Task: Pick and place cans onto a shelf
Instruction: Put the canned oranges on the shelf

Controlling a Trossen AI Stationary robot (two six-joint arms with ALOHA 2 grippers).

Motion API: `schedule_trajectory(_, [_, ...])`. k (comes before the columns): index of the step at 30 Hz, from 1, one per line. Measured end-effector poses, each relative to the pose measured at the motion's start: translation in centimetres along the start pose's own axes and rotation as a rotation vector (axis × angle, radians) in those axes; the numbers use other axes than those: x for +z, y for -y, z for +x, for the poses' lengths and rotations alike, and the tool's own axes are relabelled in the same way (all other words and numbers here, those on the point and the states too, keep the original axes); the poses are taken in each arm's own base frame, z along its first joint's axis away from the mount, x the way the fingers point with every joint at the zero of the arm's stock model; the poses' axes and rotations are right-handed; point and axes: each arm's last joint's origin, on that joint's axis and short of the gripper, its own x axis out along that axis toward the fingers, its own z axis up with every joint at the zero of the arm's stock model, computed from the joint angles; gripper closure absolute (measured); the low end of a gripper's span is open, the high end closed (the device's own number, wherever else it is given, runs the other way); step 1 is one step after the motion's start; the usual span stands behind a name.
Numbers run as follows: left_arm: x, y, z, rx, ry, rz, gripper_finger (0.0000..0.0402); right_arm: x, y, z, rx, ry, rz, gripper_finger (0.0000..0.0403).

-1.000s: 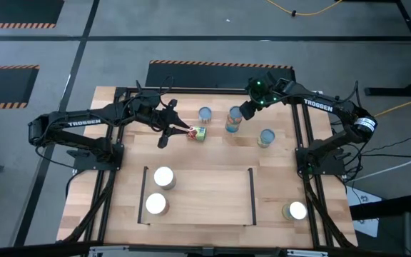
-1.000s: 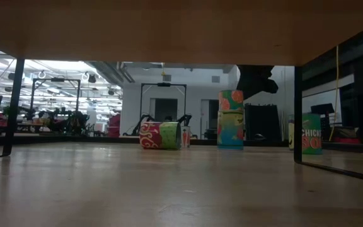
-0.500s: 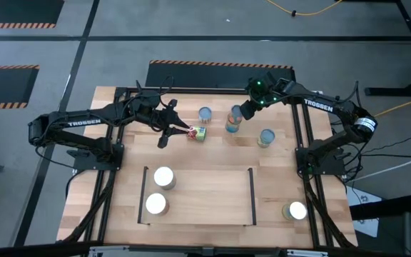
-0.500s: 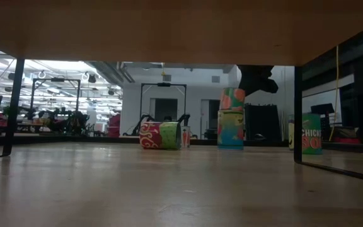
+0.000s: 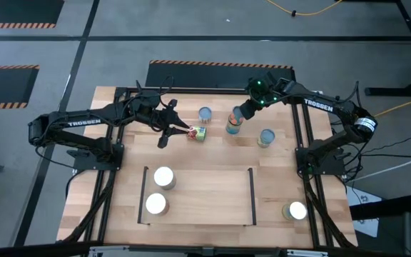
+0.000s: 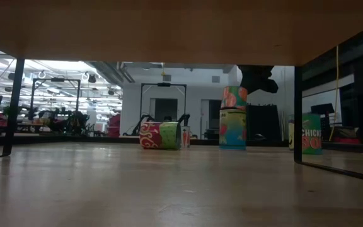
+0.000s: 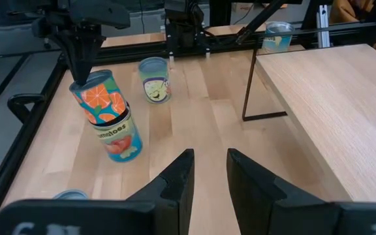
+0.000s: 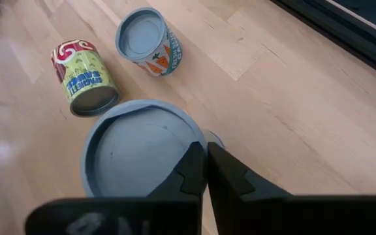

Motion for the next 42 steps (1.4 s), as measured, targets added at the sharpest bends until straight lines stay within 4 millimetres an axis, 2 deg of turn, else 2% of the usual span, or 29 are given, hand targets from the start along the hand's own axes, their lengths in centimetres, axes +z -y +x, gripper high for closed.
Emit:
schedule_trajectory(6, [0.0,0.0,0.0,0.000,0.000,0.000,0.0318,0.0,0.0,-0.1,0.000,0.005,-0.003,0.0391])
schedule_trajectory(10, [0.0,0.0,0.0,0.000,0.000,0.000,0.0318,0.0,-0.3,-1.0,0.007,0.033,-0.029,0.0392])
schedule_trajectory(20, [0.0,0.0,0.0,0.000,0.000,0.000,0.0318,-0.6,-2.5,-6.5,0.221,0.159,-0.090,0.0392])
schedule_trajectory(25, [0.0,0.0,0.0,0.000,0.000,0.000,0.0318,-2.0,-5.3,-8.7,0.334,0.187,-0.180,0.0393])
schedule_trajectory(30, [0.0,0.0,0.0,0.000,0.000,0.000,0.0318,-3.9,-8.8,-9.7,0.436,0.161,-0.271,0.0393])
schedule_trajectory(42, [0.0,0.0,0.0,0.001,0.000,0.000,0.0318,-9.6,-16.6,-8.4,0.518,-0.001,-0.501,0.0392])
